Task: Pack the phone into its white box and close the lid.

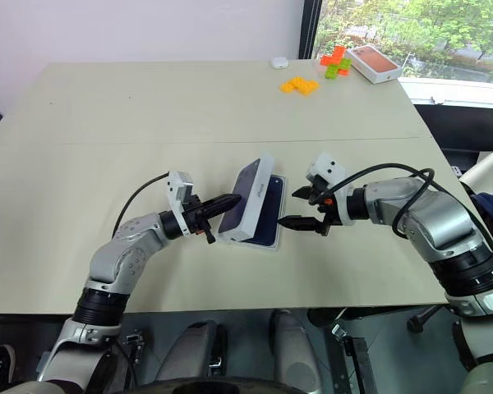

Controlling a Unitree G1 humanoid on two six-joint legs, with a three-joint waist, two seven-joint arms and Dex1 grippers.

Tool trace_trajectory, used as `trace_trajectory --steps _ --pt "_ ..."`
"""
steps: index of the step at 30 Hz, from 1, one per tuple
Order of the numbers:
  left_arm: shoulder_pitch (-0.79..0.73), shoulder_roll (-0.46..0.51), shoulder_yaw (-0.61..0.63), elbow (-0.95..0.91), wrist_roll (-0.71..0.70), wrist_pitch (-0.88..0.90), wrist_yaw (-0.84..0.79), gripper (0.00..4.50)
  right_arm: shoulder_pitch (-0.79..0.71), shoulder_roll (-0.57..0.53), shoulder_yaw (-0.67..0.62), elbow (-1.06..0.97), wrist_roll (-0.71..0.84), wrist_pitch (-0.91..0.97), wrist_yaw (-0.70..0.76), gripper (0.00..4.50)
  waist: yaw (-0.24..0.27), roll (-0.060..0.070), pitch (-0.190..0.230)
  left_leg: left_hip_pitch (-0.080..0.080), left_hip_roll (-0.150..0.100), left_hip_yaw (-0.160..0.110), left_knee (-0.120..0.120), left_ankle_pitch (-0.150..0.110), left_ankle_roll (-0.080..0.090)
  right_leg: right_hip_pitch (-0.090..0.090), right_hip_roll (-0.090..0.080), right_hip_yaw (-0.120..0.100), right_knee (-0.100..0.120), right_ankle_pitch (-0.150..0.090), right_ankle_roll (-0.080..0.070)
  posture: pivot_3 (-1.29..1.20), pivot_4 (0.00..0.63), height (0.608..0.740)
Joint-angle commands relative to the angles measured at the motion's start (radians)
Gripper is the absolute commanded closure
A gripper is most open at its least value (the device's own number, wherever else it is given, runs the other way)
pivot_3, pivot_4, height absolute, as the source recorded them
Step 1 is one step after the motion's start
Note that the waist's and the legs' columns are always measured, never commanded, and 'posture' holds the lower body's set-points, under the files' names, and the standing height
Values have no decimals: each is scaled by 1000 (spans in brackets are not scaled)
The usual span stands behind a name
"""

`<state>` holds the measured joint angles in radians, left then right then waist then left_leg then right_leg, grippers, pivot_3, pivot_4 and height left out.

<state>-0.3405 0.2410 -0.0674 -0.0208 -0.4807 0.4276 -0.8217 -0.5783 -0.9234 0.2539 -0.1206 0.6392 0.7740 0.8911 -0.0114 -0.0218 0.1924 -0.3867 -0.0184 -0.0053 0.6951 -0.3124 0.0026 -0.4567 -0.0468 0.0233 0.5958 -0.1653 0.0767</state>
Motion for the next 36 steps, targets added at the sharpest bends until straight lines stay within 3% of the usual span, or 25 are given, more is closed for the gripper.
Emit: trace_trajectory --steps 1,9,15,19,25,30,36 --pt "-25 -19 -11 -30 -9 -2 9 4500 -21 15 -25 4 -57 -35 38 47 1 0 0 0 0 0 0 0 0 0 0 0 0 0 0 0 150 740" --pt "-49 -12 37 -53 -43 27 32 4500 -90 104 -39 164 -242 -106 -27 47 0 0 0 -1 0 0 1 0 0 0 -1 0 1 0 0 0 150 740" --pt "-81 42 79 -73 -44 46 48 4500 -100 175 -85 176 -265 -105 -52 47 0 0 0 -1 -1 -1 1 0 0 -1 -1 0 1 0 0 0 150 740" --pt "-81 84 114 -52 -41 39 50 4500 -112 196 -105 217 -313 -130 -91 1225 0 0 0 -1 -1 -1 1 0 0 -1 -1 0 1 0 0 0 150 740" --pt "-73 157 71 2 25 74 54 4500 -58 169 -72 157 -378 -208 -34 4418 1 0 0 -1 -1 -1 1 0 0 -1 -2 0 1 0 0 0 150 740" --pt "-93 165 16 47 86 95 73 4500 -17 128 -42 98 -412 -248 58 4470 0 0 0 -1 -2 -1 2 0 0 0 -2 -1 1 0 0 0 150 740" --pt "-119 158 -30 97 143 93 78 4500 -13 140 -40 88 -450 -248 68 4470 0 0 0 -1 -1 -1 2 0 0 -1 -2 -1 2 1 0 0 150 740"
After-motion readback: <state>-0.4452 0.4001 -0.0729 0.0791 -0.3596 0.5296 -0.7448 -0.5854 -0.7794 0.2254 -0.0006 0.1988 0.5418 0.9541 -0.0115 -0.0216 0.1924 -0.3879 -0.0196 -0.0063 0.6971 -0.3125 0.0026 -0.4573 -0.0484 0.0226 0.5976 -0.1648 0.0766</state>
